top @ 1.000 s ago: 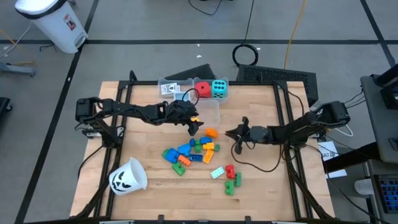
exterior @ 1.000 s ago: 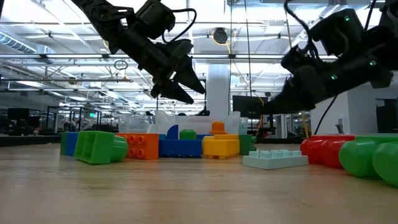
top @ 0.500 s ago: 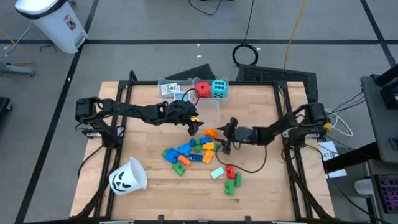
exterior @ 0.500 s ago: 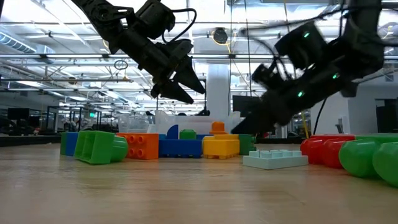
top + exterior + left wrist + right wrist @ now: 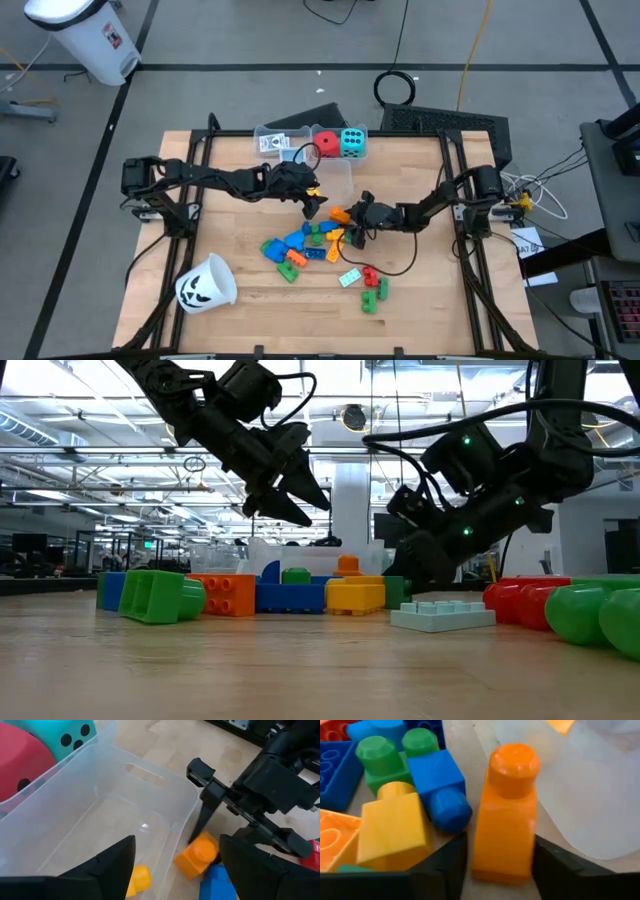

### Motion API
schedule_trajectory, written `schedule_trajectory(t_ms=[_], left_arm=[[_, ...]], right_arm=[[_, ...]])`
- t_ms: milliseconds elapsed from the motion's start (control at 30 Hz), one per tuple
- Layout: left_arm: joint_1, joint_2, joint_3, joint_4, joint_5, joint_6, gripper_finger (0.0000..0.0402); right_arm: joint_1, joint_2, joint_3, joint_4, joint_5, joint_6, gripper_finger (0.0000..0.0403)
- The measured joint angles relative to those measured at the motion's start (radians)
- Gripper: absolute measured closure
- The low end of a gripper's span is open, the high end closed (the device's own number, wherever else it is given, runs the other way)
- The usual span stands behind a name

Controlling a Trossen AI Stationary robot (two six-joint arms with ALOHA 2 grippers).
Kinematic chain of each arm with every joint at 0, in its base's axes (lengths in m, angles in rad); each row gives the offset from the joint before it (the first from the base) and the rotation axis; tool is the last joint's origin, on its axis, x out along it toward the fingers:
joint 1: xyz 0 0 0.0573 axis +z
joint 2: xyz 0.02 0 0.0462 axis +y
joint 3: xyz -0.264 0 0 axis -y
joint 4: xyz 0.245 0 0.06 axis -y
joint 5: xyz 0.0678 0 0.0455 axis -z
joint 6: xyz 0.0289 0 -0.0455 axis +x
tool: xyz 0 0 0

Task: Pick & Place Toys
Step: Put the orange game piece into the bottom transparent bin

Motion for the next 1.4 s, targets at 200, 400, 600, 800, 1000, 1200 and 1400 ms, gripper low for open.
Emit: schedule_trajectory(t_ms=[200,400,600,800,1000,1200,1400], left_arm=[[0.000,0.000,0.000,0.001,0.000,0.039,0.0110],[-0.005,0.000,0.000,0.069,0.001,0.104,0.0110],[-0.053,0.025,0.000,0.234,0.125,0.337,0.0110],[-0.105,0.029,0.000,0.349,0.132,0.399,0.0110],[-0.124,0.029,0.000,0.381,0.127,0.388,0.0110],[-0.125,0.029,0.000,0.398,0.125,0.358,0.0128],[-0.131,0.029,0.000,0.401,0.132,0.358,0.0253]], right_arm=[[0.000,-0.094,-0.002,-0.123,-0.050,-0.026,0.0313],[0.005,-0.334,-0.003,-0.367,-0.045,-0.019,0.0313],[0.007,-0.522,-0.002,-0.401,-0.047,-0.038,0.0313],[0.022,-0.557,-0.002,-0.356,-0.048,-0.076,0.0313],[0.061,-0.558,-0.002,-0.251,-0.046,-0.133,0.0313],[0.082,-0.558,-0.002,-0.207,-0.044,-0.160,0.0313],[0.081,-0.558,-0.002,-0.212,-0.040,-0.153,0.0313]])
